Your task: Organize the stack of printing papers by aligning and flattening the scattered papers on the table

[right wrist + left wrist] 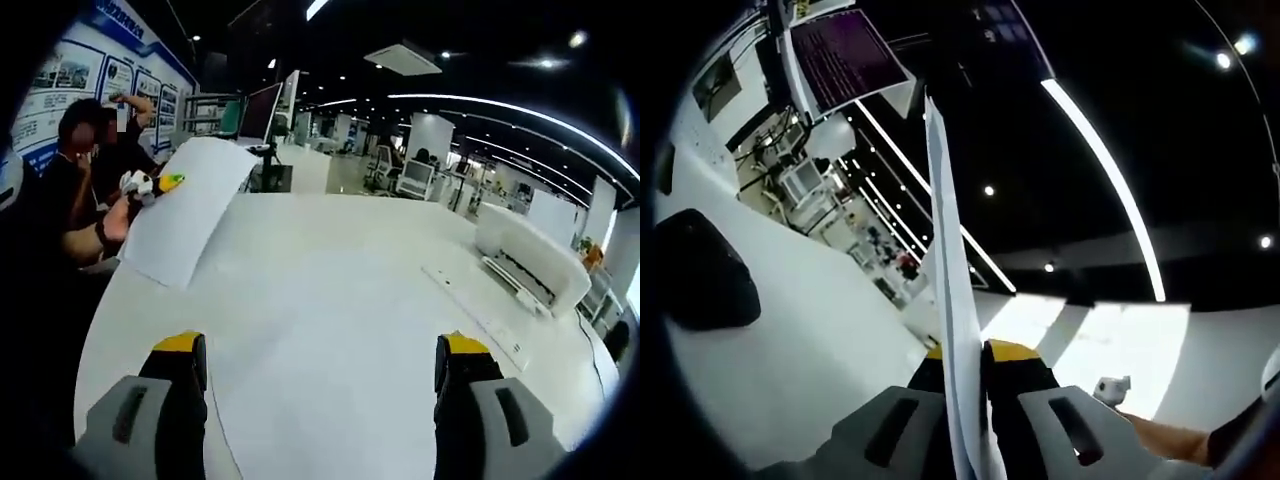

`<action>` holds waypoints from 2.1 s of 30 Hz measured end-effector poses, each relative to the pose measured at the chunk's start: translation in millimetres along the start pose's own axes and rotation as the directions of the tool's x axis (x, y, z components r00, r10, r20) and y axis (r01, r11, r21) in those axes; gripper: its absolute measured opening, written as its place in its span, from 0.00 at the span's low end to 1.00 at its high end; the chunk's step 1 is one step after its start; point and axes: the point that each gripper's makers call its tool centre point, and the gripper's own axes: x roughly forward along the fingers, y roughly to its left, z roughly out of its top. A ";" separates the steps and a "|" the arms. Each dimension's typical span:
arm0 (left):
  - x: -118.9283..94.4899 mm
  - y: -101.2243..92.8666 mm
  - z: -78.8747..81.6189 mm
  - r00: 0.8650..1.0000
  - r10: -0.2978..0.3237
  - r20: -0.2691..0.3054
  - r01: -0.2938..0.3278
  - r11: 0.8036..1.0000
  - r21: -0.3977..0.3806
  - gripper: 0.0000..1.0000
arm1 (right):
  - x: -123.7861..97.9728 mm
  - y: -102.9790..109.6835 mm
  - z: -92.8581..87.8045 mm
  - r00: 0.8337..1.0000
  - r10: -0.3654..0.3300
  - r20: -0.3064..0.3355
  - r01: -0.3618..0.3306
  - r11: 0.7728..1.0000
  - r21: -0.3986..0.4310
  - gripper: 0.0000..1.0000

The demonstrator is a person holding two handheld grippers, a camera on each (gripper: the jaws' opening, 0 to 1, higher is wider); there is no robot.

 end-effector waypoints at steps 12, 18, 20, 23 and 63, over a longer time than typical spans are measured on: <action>-0.4 -0.5 -0.3 1.000 -0.001 0.002 0.001 1.000 0.000 0.07 | 4.4 -32.1 -2.5 0.995 -0.083 0.059 0.075 0.989 0.126 0.90; -0.7 -0.1 0.1 1.000 -0.002 0.002 0.002 1.000 -0.001 0.07 | 11.1 -45.6 -12.2 0.992 -0.116 0.055 0.105 0.979 0.175 0.90; -0.7 -0.2 0.1 1.000 -0.002 0.003 0.002 1.000 -0.002 0.07 | 15.5 -54.5 -17.0 0.990 -0.131 0.050 0.119 0.974 0.194 0.90; -0.8 0.0 0.3 1.000 -0.002 0.003 0.002 1.000 -0.002 0.07 | 21.0 -59.8 -22.8 0.989 -0.144 0.045 0.131 0.967 0.217 0.90; 0.1 0.1 0.2 1.000 -0.005 0.001 0.005 1.000 -0.005 0.07 | 50.3 35.5 -46.3 0.996 0.044 0.078 -0.058 0.980 0.193 0.90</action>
